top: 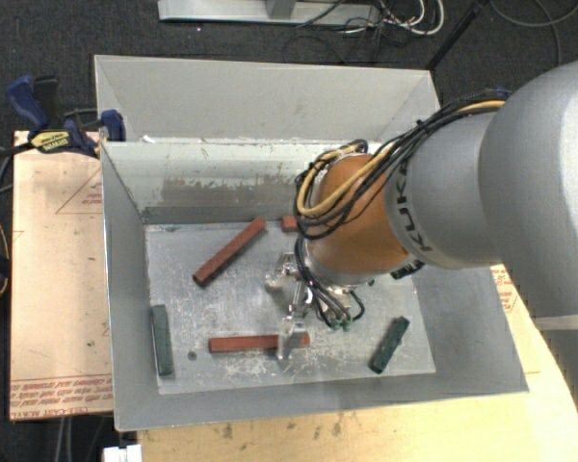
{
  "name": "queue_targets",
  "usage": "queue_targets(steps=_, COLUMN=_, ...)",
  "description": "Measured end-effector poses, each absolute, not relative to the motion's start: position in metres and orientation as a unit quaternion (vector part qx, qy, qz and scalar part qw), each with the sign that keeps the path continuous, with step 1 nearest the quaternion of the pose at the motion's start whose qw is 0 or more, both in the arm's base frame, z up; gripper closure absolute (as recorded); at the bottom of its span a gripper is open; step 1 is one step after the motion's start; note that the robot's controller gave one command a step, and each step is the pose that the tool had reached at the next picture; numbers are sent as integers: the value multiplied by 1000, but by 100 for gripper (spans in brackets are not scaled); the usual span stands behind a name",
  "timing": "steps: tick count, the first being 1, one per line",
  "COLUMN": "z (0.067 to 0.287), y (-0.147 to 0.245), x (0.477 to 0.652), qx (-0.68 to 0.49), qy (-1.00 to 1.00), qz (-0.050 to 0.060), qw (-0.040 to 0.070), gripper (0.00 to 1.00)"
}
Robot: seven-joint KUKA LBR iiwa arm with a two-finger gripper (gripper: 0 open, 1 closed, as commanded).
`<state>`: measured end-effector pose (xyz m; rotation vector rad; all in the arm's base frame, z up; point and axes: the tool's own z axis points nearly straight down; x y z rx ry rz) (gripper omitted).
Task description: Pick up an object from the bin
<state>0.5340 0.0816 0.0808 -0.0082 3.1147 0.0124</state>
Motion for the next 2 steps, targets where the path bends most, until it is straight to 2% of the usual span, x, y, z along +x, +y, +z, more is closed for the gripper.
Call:
queue_targets(steps=1, z=116, y=85, x=551, qx=-46, qy=999, qz=0, qw=1, gripper=0)
queue_targets(steps=2, z=74, y=126, x=537, qx=-28, qy=1000, qz=1, qw=6, gripper=0)
